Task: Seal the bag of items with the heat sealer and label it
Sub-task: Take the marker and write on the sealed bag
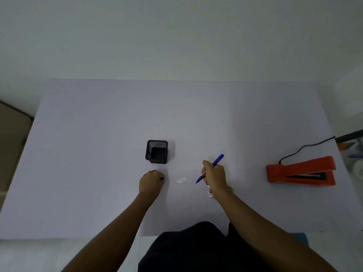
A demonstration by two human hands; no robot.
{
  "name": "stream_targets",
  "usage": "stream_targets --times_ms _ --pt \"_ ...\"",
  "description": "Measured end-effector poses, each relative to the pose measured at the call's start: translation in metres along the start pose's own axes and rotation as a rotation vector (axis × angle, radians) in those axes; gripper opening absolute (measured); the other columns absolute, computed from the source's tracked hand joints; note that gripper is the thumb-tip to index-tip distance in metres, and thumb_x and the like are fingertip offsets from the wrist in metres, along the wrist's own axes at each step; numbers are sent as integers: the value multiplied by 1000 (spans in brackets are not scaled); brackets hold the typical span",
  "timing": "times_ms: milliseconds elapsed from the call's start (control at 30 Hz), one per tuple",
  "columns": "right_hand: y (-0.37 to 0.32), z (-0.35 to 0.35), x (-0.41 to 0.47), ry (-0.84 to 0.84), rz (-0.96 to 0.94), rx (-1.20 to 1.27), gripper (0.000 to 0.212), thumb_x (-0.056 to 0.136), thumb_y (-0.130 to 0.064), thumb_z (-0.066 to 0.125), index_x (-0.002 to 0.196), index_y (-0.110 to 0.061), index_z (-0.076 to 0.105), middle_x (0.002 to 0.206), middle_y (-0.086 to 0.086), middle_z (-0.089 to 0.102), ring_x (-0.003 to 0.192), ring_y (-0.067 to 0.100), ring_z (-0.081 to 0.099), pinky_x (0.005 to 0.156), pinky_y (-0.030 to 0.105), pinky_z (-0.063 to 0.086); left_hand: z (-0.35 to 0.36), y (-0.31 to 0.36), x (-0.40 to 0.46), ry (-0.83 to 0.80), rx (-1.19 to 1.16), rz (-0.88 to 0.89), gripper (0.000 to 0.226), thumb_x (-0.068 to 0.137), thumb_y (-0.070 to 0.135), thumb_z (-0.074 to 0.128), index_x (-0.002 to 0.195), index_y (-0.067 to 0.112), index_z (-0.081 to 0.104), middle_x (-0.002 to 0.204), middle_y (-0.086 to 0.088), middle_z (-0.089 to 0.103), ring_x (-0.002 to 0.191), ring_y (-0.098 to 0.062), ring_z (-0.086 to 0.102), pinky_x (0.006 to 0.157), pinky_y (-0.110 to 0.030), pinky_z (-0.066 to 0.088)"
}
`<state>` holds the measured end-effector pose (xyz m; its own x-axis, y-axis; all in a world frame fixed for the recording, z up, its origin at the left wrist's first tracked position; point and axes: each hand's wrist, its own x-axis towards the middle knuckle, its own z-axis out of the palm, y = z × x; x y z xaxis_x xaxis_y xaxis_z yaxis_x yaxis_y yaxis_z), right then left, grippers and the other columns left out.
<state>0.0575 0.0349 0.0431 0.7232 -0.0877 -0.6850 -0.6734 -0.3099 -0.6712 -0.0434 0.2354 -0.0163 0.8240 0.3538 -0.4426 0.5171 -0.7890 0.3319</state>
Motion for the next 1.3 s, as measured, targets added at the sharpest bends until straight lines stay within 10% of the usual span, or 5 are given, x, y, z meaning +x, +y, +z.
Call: stream_targets --times_ms 633,1300 --pt "24 7 13 -69 -46 62 47 100 -41 53 73 -6 71 59 8 71 39 13 58 40 20 47 20 14 -5 138 73 155 35 82 34 76 110 13 73 104 -6 69 94 -26 61 79 -37 51" --pt "57 45 25 -269 -347 -396 24 102 -28 53 100 -11 69 89 6 72 77 19 67 78 32 56 31 50 -1 13 265 209 10 93 24 64 87 19 71 84 0 69 87 -18 56 80 -33 42"
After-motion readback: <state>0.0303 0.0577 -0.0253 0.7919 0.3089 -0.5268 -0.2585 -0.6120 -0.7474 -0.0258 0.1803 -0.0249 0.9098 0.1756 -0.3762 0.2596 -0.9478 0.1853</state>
